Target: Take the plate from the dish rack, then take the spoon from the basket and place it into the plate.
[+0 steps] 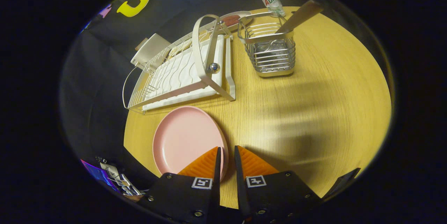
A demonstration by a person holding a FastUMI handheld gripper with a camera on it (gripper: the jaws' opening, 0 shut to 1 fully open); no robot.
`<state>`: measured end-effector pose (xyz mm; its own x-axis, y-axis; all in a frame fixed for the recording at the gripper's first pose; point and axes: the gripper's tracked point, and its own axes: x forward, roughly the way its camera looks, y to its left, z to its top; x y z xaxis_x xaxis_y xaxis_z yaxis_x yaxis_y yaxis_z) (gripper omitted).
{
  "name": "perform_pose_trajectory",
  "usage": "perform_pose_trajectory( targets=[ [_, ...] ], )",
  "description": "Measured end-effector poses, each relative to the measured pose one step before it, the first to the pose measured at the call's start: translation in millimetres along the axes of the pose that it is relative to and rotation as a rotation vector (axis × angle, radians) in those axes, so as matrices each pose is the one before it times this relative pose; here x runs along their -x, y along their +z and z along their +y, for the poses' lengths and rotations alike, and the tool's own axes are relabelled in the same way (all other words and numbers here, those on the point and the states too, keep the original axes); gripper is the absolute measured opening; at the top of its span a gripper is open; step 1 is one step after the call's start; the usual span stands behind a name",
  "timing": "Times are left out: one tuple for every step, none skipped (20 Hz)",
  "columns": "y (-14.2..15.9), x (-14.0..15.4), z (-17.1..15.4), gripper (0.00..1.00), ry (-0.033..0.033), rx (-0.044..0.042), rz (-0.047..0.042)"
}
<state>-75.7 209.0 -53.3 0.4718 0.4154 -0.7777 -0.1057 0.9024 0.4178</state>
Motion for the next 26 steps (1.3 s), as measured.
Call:
perform_pose_trajectory(
  targets=[
    [6.85,8.98,-3.58,0.21,-0.02546,0.03024,-0.04724],
    [8.62,8.69,-3.63,0.21,-0.02577,0.03757,-0.05746],
    [12.38,8.27,-4.54,0.21,-0.02445,0.04004,-0.07049],
    [13.47,8.23,-3.08,0.21,-0.01636,0.04463,-0.08610],
    [14.97,5.54,-5.77,0.21,-0.02285,0.04336,-0.08568],
    [9.77,5.77,-5.94,0.21,-0.02088,0.03539,-0.06685],
    [9.14,4.88,-3.28,0.21,-0.01044,0.02821,-0.05271],
    [6.24,4.01,-4.22,0.21,-0.01412,0.01845,-0.04070],
    [4.46,3.44,-3.99,0.21,-0.01064,0.01267,-0.02735],
    [4.12,2.33,-3.07,0.21,-0.00769,0.00706,-0.02526],
    [3.69,2.16,-4.27,0.21,-0.01153,0.00546,-0.02048],
    [3.85,1.90,-3.02,0.21,-0.00638,0.00618,-0.02624],
    [4.57,1.87,-5.05,0.21,-0.01327,0.01340,-0.02872],
    [4.42,1.62,-4.47,0.21,-0.01072,0.01932,-0.03316],
    [4.39,1.01,-5.03,0.21,-0.01502,0.02287,-0.03441],
    [6.39,1.12,-6.16,0.21,-0.01876,0.02492,-0.03920],
    [4.96,-1.17,-7.73,0.21,-0.02617,0.02308,-0.03444],
    [1.90,-1.53,-4.53,0.21,-0.01330,0.01564,-0.02974],
    [1.45,-3.10,-3.34,0.21,-0.00814,0.00875,-0.02200],
    [2.04,-1.98,-3.35,0.21,-0.00463,0.00557,-0.01812],
    [0.70,-4.74,-2.61,0.24,-0.00780,0.00221,-0.01372],
    [-0.72,-4.37,-2.29,0.25,0.00063,-0.00250,-0.01337],
    [-1.13,-6.03,-3.32,0.30,-0.00354,-0.00380,-0.01133],
    [-3.12,-4.90,-0.26,0.31,0.00385,-0.01310,-0.00429],
    [-3.18,-6.90,0.12,0.31,0.00098,-0.01966,-0.00622],
    [-4.44,-6.34,-1.23,0.31,0.00369,-0.01622,-0.00033]
  ],
)
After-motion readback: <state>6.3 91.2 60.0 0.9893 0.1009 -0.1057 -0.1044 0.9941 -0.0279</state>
